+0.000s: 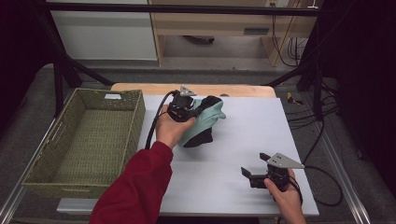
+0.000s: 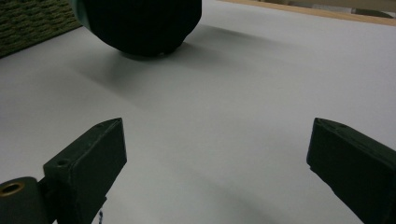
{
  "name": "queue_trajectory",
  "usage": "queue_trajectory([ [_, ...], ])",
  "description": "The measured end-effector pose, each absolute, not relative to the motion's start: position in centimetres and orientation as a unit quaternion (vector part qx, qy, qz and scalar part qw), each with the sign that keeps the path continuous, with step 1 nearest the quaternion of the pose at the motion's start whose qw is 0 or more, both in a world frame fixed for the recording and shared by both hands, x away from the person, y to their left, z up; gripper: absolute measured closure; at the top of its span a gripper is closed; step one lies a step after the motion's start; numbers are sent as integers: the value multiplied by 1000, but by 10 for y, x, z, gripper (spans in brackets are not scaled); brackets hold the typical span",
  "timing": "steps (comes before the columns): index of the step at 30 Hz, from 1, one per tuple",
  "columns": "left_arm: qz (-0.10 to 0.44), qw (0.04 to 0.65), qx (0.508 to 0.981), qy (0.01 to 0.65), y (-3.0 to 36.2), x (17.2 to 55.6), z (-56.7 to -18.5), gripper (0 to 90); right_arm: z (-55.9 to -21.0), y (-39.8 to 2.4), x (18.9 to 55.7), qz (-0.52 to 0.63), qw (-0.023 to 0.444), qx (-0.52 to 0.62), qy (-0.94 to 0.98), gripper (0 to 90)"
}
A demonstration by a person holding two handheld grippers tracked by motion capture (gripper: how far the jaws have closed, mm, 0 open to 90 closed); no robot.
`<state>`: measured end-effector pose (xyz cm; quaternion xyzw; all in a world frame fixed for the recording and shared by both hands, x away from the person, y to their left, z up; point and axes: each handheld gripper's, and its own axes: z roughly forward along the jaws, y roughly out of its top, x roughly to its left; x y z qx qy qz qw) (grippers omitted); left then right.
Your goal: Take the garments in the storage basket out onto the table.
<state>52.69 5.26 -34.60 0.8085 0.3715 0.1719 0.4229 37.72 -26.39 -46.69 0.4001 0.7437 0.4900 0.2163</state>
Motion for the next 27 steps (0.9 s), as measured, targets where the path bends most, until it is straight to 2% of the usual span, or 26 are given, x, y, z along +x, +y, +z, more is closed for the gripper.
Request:
queue_trajectory([
  [27, 150, 429, 811, 367, 45, 510, -379, 772, -467, -263, 378, 487, 218, 400, 745, 47],
])
